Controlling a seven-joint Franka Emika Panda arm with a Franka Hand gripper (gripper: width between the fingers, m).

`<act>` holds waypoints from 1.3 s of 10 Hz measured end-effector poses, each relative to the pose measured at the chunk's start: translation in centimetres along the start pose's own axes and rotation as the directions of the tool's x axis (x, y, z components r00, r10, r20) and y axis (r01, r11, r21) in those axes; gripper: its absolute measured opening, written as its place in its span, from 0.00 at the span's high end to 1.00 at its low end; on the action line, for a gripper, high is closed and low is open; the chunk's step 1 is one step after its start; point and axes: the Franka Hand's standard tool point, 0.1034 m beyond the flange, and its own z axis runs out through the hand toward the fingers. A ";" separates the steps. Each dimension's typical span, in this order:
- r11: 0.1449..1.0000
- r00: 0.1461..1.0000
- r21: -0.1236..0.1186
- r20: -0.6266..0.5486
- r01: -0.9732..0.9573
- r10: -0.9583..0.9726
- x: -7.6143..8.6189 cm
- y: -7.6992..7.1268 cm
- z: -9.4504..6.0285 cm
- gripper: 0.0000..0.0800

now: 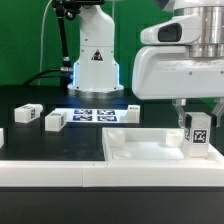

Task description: Assemble one leg

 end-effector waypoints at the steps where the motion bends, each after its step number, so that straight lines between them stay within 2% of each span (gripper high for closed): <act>1: 0.997 0.997 0.003 0.000 -0.077 0.077 0.0 0.1 0.0 0.64; 3: 0.964 0.964 0.016 0.006 -0.267 0.267 0.0 0.7 0.1 0.64; 6: 0.818 0.818 0.023 0.010 -0.575 0.575 0.0 0.6 0.2 0.64; 8: 0.604 0.604 0.011 0.014 -0.797 0.797 -0.1 0.6 0.2 0.64; 9: 0.557 0.557 0.010 0.013 -0.831 0.830 -0.1 0.7 0.2 0.64; 11: 0.345 0.345 0.002 0.011 -0.939 0.939 -0.2 0.8 0.2 0.64; 13: 0.226 0.226 -0.002 0.020 -0.974 0.974 -0.2 0.9 0.2 0.64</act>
Offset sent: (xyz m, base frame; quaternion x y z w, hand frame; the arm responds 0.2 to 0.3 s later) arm -0.0030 -0.0087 -0.0042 0.0149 -0.0182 0.2979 0.9543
